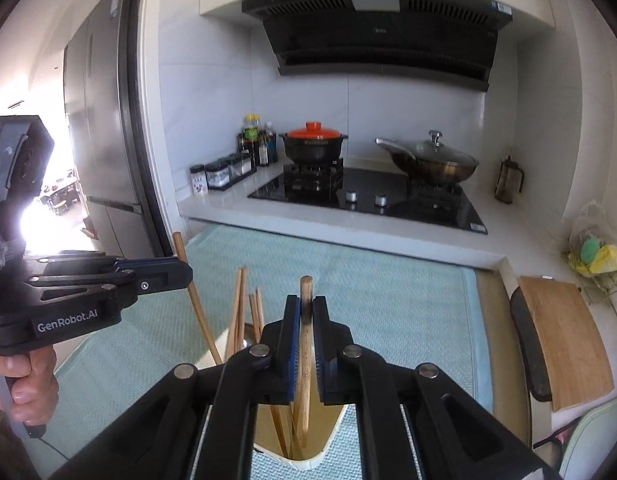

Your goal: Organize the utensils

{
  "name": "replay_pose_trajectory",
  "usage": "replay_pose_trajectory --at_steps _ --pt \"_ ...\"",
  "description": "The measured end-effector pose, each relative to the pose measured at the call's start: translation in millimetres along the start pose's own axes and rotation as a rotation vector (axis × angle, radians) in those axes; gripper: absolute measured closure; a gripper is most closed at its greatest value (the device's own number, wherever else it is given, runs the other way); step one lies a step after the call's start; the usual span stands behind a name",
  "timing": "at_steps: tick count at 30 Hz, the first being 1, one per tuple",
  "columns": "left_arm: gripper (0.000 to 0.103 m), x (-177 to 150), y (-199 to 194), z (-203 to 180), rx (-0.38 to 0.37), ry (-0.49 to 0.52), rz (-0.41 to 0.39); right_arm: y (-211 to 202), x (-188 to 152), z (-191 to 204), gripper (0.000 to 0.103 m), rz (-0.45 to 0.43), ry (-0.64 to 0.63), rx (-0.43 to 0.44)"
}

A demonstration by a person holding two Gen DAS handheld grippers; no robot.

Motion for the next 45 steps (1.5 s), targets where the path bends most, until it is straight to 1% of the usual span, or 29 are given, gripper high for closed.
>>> replay_pose_trajectory --at_steps 4,6,7,8,10,12,13,14,15,17,18,19,20,21,22,23,25,27,30,31,32,34,36,39,41,42,45 --pt "0.098 -3 21 0 0.016 -0.007 0.022 39 -18 -15 0.096 0.075 0.051 0.023" --pt "0.091 -1 25 1 0.023 -0.016 0.01 51 -22 -21 0.096 0.086 0.074 0.027" --pt "0.071 0 23 2 0.027 -0.02 0.0 56 -22 -24 0.096 0.095 0.079 0.02" --pt "0.049 3 21 3 0.033 -0.023 -0.018 58 -21 -26 0.096 0.096 0.079 0.008" --pt "0.036 7 8 4 0.043 -0.018 -0.079 53 -17 -31 0.096 0.078 0.081 -0.015" --pt "0.034 12 -7 6 0.049 -0.002 -0.119 40 -10 -35 0.086 0.045 0.08 -0.036" --pt "0.031 12 -17 6 0.054 0.005 -0.137 29 -6 -35 0.068 0.023 0.077 -0.042" --pt "0.024 12 -29 6 0.057 0.015 -0.163 16 -2 -34 0.05 -0.006 0.072 -0.056" --pt "0.02 12 -42 5 0.065 0.029 -0.191 2 2 -33 0.047 -0.039 0.063 -0.075" --pt "0.003 8 -71 2 0.091 0.058 -0.263 -23 10 -29 0.046 -0.089 0.04 -0.095" --pt "0.001 3 -86 -1 0.102 0.076 -0.303 -38 11 -24 0.046 -0.109 0.028 -0.101" --pt "0.001 -1 -98 -4 0.117 0.095 -0.339 -50 13 -20 0.042 -0.126 0.019 -0.108" --pt "0.001 -6 -109 -8 0.139 0.117 -0.37 -63 13 -15 0.035 -0.142 0.012 -0.116" --pt "0.001 -13 -118 -11 0.164 0.138 -0.391 -77 12 -8 0.031 -0.165 0.007 -0.123" --pt "0.001 -21 -128 -15 0.196 0.155 -0.411 -91 10 -2 0.024 -0.186 0.005 -0.126" --pt "0.001 -28 -134 -16 0.223 0.165 -0.426 -104 6 6 0.02 -0.206 0.001 -0.13" --pt "0.0 -47 -148 -19 0.248 0.167 -0.438 -126 -2 22 0.016 -0.219 -0.013 -0.147" --pt "0.0 -63 -162 -16 0.278 0.129 -0.456 -143 -13 37 0.015 -0.214 -0.026 -0.167" --pt "0.0 -86 -183 -9 0.331 0.084 -0.484 -165 -33 59 0.014 -0.207 -0.033 -0.17" --pt "0.0 -91 -187 -6 0.339 0.077 -0.481 -171 -41 65 0.011 -0.209 -0.026 -0.163" --pt "0.0 -95 -189 -2 0.344 0.067 -0.471 -176 -48 70 0.005 -0.208 -0.015 -0.159" --pt "0.0 -104 -191 4 0.339 0.046 -0.442 -183 -60 79 0.0 -0.198 0.005 -0.164" --pt "0.0 -114 -194 11 0.329 0.021 -0.411 -189 -70 88 0.0 -0.192 0.013 -0.18" --pt "0.0 -128 -197 19 0.373 -0.013 -0.37 -195 -84 99 0.0 -0.176 0.03 -0.202" --pt "0.0 -136 -201 20 0.405 -0.003 -0.362 -199 -92 106 0.0 -0.175 0.047 -0.184" --pt "0.0 -140 -203 19 0.407 0.0 -0.355 -201 -96 110 0.0 -0.173 0.059 -0.173" --pt "0.0 -151 -208 17 0.379 -0.009 -0.315 -204 -103 121 0.0 -0.155 0.088 -0.143"
Point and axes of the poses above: each gripper's, at about its wrist camera, not at the fingertips, and y roughly the way its jaws point, z to its left, x to its top, the point moved 4 cm from there along y, roughly the way its jaws point, and after that the axes turned 13 degrees about -y, right-handed, at the moved point
